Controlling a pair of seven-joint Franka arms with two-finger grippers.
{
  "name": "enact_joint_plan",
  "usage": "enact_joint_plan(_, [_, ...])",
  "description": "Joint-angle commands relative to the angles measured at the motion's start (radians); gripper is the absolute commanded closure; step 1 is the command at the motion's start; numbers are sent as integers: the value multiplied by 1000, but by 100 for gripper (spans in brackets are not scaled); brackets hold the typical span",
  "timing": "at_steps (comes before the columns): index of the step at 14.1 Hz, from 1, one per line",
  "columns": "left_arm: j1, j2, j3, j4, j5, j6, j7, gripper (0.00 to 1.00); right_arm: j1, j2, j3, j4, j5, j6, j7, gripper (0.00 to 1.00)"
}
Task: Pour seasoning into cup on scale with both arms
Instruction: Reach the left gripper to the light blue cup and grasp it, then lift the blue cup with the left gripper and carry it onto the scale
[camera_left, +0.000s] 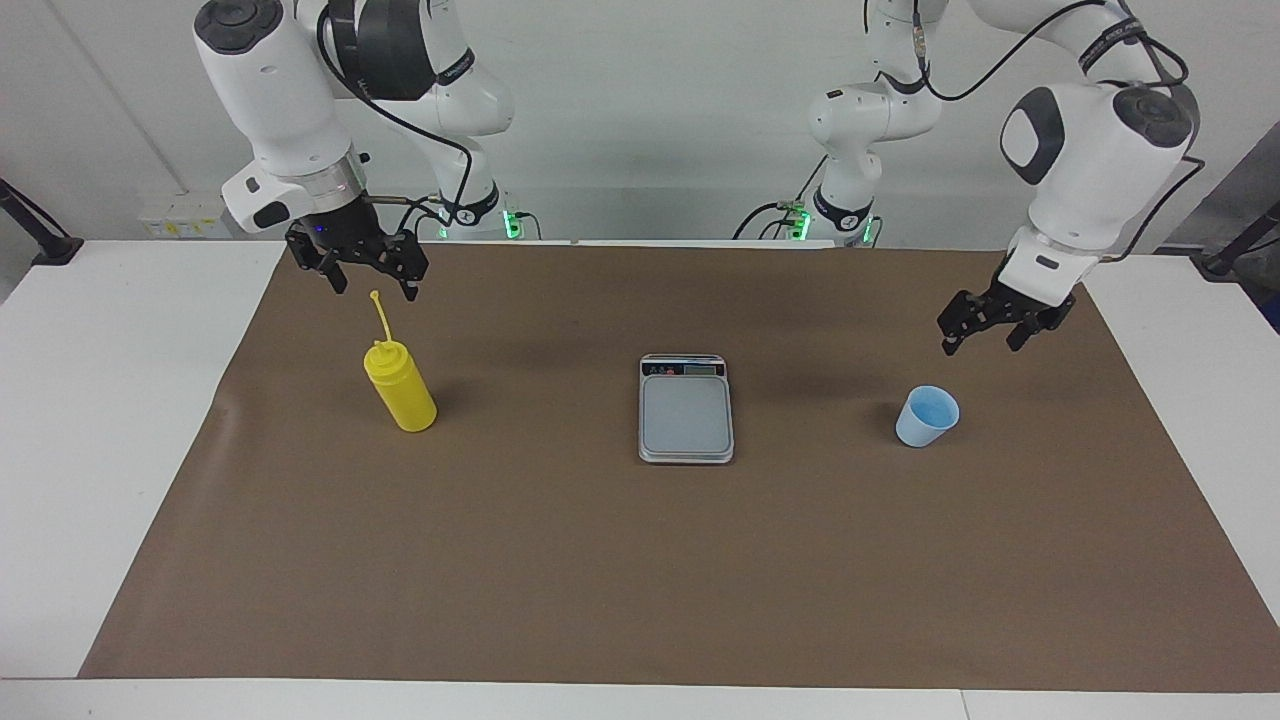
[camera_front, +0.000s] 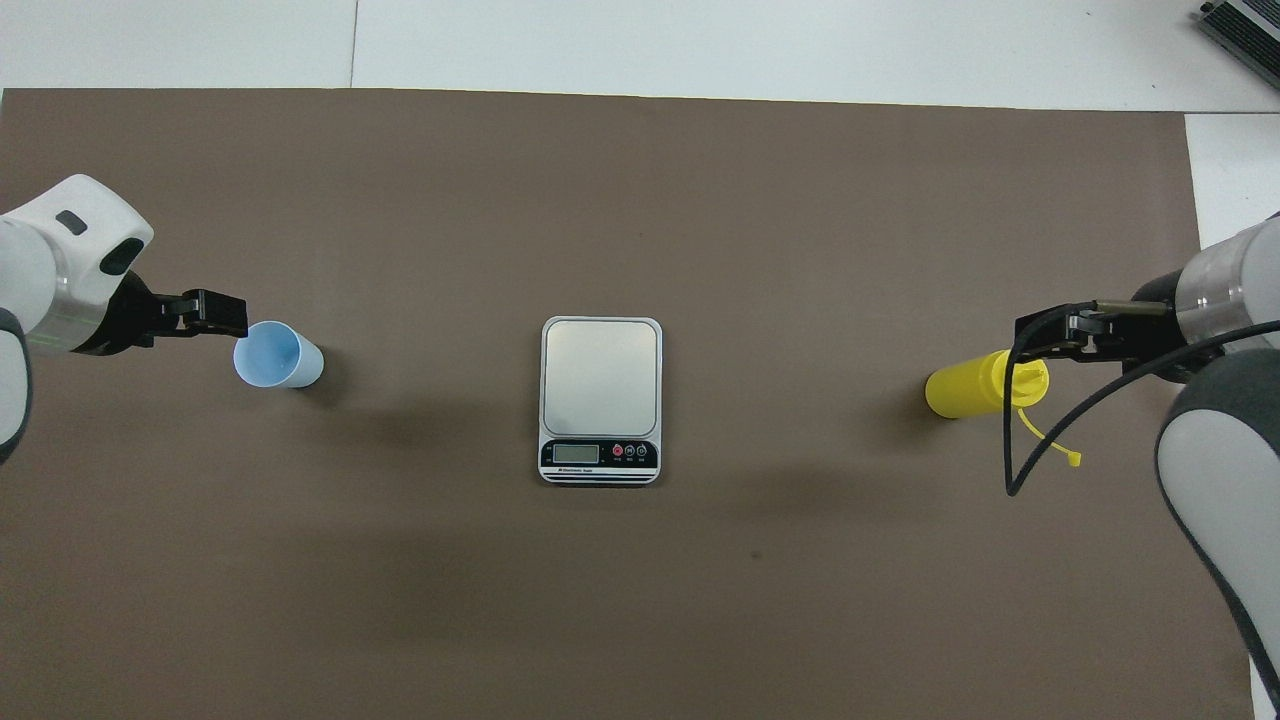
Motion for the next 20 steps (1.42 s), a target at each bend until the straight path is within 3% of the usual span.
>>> enact_joint_plan(1, [49,-1,-8,-139,-19,172,11,0,-14,-19,5,-14,23,-6,-20,0])
enact_joint_plan(5, [54,22,-8,-239,-19,324,-52,0,-14,-19,5,-14,23,-6,-20,0])
enact_joint_plan(11, [58,107,-8,-252,-19,404,-69,0,-16,-19,7,-14,23,-6,-20,0])
enact_joint_plan(12, [49,110,-8,-253,-19,404,-92,11,-16,-19,7,-14,23,-6,-19,0])
enact_joint_plan(15, [46,113,-8,-261,-19,404,-85,94,-16,-19,5,-14,23,-6,-19,0])
enact_joint_plan(16, [46,114,-8,-259,-19,404,-75,100,-14,-19,7,-14,23,-6,-19,0])
enact_joint_plan(20, [49,117,-8,-224,-18,386,-52,100,-14,-19,7,-14,23,-6,-19,0])
